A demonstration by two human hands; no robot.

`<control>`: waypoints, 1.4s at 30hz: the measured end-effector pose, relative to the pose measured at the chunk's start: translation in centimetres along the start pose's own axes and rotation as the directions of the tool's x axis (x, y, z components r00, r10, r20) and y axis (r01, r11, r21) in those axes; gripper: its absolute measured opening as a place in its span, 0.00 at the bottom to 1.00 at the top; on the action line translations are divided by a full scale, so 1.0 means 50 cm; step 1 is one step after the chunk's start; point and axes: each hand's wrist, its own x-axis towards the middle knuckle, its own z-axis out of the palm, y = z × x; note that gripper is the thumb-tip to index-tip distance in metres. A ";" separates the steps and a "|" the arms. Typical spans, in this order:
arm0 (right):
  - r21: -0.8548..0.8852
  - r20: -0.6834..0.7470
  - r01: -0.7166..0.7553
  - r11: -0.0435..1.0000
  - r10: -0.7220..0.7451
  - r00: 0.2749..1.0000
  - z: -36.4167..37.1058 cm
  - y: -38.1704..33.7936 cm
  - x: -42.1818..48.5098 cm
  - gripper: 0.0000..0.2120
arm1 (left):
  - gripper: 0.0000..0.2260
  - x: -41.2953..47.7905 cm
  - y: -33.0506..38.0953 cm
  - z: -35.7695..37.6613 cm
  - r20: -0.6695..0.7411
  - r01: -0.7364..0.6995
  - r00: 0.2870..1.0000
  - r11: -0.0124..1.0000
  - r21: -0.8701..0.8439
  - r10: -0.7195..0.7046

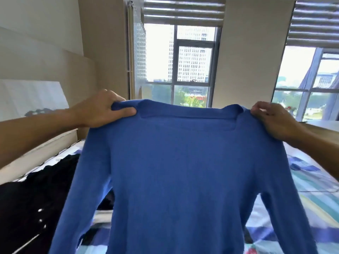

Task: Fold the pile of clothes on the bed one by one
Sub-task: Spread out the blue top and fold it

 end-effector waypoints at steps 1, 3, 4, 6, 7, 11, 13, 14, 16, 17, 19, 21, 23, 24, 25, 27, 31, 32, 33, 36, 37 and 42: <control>-0.012 0.092 -0.049 0.999 0.049 0.994 0.045 0.036 -0.010 0.13 | 0.25 -0.014 -0.022 0.055 0.084 0.056 0.995 0.998 0.012 -0.057; -0.093 0.239 -0.154 0.984 0.172 0.956 0.148 0.114 -0.035 0.15 | 0.27 -0.044 -0.064 0.181 0.239 0.138 0.959 0.987 0.077 -0.152; -0.128 0.252 -0.205 0.970 0.232 0.940 0.203 0.153 -0.049 0.15 | 0.25 -0.059 -0.087 0.248 0.295 0.168 0.935 0.978 0.121 -0.197; -0.139 0.173 -0.307 0.942 0.328 0.929 0.297 0.208 -0.070 0.15 | 0.18 -0.081 -0.113 0.360 0.300 0.262 0.896 0.935 0.241 -0.328; -0.139 0.123 -0.357 0.924 0.373 0.919 0.340 0.224 -0.081 0.12 | 0.14 -0.087 -0.117 0.409 0.267 0.319 0.875 0.896 0.309 -0.404; -0.318 0.238 -0.403 0.858 0.484 0.842 0.465 0.258 -0.158 0.24 | 0.25 -0.132 -0.067 0.549 0.343 0.319 0.795 0.827 0.463 -0.499; -0.344 0.381 -0.319 0.883 0.442 0.812 0.502 0.271 -0.227 0.28 | 0.25 -0.202 -0.018 0.606 0.437 0.252 0.800 0.891 0.377 -0.411; -0.324 0.438 -0.316 0.892 0.438 0.785 0.516 0.282 -0.266 0.27 | 0.25 -0.245 0.006 0.632 0.497 0.217 0.791 0.923 0.317 -0.357; -0.318 0.537 -0.350 0.881 0.472 0.699 0.533 0.300 -0.346 0.24 | 0.29 -0.323 0.049 0.677 0.630 0.194 0.719 0.955 0.224 -0.293; -0.341 0.570 -0.354 0.871 0.491 0.658 0.536 0.310 -0.383 0.24 | 0.31 -0.357 0.065 0.699 0.692 0.198 0.663 0.959 0.205 -0.285; -0.370 0.605 -0.345 0.863 0.505 0.616 0.531 0.338 -0.447 0.25 | 0.35 -0.411 0.084 0.737 0.772 0.227 0.561 0.952 0.204 -0.299; -0.407 0.619 -0.327 0.853 0.521 0.588 0.506 0.365 -0.481 0.30 | 0.37 -0.441 0.087 0.763 0.790 0.227 0.520 0.945 0.237 -0.324; -0.447 0.593 -0.327 0.833 0.549 0.589 0.469 0.391 -0.487 0.36 | 0.38 -0.448 0.089 0.774 0.784 0.197 0.523 0.943 0.269 -0.334; -0.481 0.558 -0.332 0.811 0.575 0.598 0.447 0.403 -0.488 0.38 | 0.39 -0.446 0.092 0.775 0.779 0.198 0.527 0.940 0.277 -0.340; -0.526 0.521 -0.333 0.782 0.606 0.601 0.426 0.417 -0.489 0.40 | 0.39 -0.441 0.095 0.777 0.772 0.207 0.532 0.937 0.280 -0.348; -0.616 0.467 -0.346 0.708 0.682 0.564 0.386 0.443 -0.499 0.45 | 0.39 -0.437 0.101 0.783 0.765 0.208 0.536 0.934 0.289 -0.356; -0.648 0.456 -0.452 0.613 0.788 0.414 0.322 0.494 -0.526 0.34 | 0.40 -0.435 0.112 0.795 0.761 0.203 0.525 0.925 0.322 -0.381; -0.620 0.493 -0.493 0.611 0.791 0.361 0.306 0.498 -0.527 0.29 | 0.40 -0.433 0.114 0.797 0.758 0.201 0.526 0.922 0.331 -0.386; -0.599 0.533 -0.534 0.597 0.794 0.291 0.290 0.500 -0.526 0.25 | 0.39 -0.431 0.116 0.801 0.754 0.194 0.528 0.920 0.341 -0.390; -0.549 0.666 -0.581 0.601 0.735 0.131 0.247 0.494 -0.527 0.19 | 0.38 -0.434 0.124 0.807 0.738 0.168 0.547 0.915 0.366 -0.395; -0.514 0.705 -0.585 0.628 0.698 0.130 0.238 0.490 -0.529 0.18 | 0.38 -0.437 0.124 0.809 0.732 0.172 0.549 0.911 0.374 -0.404; -0.131 0.683 -0.746 0.653 0.604 0.409 0.223 0.503 -0.540 0.11 | 0.33 -0.387 0.138 0.820 0.631 0.224 0.692 0.935 0.276 -0.351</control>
